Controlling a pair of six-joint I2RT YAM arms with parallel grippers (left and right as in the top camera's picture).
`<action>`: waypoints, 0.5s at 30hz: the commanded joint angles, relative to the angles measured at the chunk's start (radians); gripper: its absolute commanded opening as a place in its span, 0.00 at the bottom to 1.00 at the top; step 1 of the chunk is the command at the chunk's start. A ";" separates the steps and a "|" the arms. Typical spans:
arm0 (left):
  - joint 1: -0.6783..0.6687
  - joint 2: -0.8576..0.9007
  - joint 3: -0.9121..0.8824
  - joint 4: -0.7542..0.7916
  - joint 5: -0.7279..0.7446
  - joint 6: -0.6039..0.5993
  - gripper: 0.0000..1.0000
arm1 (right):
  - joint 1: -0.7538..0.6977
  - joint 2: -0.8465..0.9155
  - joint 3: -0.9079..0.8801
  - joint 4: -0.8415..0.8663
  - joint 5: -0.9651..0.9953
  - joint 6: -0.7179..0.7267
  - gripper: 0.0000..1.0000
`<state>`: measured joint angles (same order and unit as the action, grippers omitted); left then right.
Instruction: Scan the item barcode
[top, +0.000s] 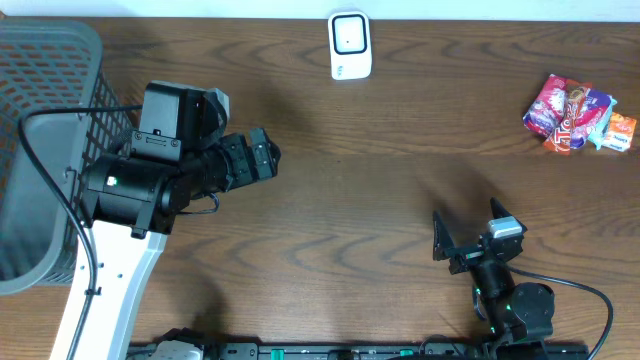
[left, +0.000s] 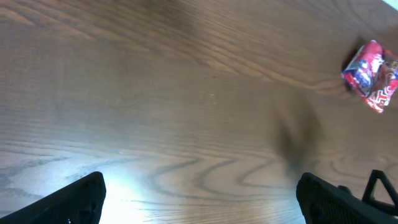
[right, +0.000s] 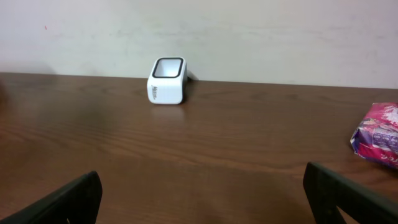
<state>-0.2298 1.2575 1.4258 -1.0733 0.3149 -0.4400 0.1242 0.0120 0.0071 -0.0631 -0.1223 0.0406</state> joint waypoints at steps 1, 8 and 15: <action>0.002 0.002 -0.005 -0.015 -0.025 0.028 0.98 | 0.006 -0.006 -0.002 -0.004 0.009 0.010 0.99; 0.002 -0.112 -0.234 0.056 -0.085 0.065 0.98 | 0.006 -0.006 -0.002 -0.004 0.010 0.010 0.99; 0.002 -0.375 -0.547 0.387 -0.080 0.253 0.98 | 0.006 -0.005 -0.002 -0.004 0.009 0.010 0.99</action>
<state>-0.2298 1.0130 0.9909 -0.7780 0.2520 -0.3149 0.1242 0.0116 0.0071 -0.0639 -0.1184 0.0410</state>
